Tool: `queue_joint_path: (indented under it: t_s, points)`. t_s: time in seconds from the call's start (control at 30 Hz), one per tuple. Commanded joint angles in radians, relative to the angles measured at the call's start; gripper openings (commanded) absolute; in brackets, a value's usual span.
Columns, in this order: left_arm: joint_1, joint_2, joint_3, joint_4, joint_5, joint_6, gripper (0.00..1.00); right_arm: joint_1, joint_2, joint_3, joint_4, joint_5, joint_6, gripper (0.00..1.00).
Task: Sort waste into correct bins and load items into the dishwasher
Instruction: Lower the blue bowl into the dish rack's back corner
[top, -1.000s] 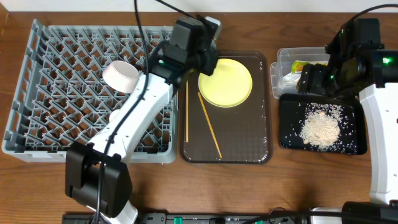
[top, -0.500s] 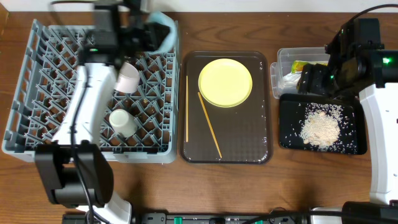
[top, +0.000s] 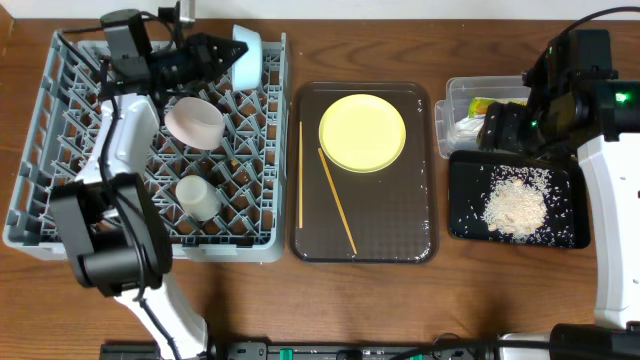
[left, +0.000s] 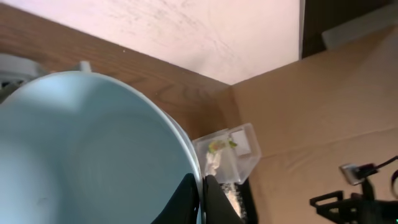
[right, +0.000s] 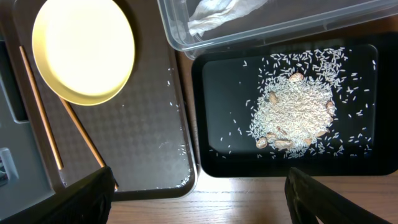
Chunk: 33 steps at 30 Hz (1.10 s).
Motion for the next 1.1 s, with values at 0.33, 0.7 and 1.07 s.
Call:
queue_joint_path:
  t_s: [0.33,0.7,1.07]
  points:
    - [0.033,0.085,0.009,0.052,0.145,-0.156,0.07,0.007,0.003,0.001,-0.001,0.01,0.013,0.86]
    - [0.078,0.091,0.008,0.051,0.05,-0.188,0.08,0.008,0.003,0.001,-0.012,0.01,0.013,0.85]
    - [0.131,0.127,0.006,0.041,-0.025,-0.191,0.29,0.008,0.003,0.001,-0.012,0.01,0.013,0.85]
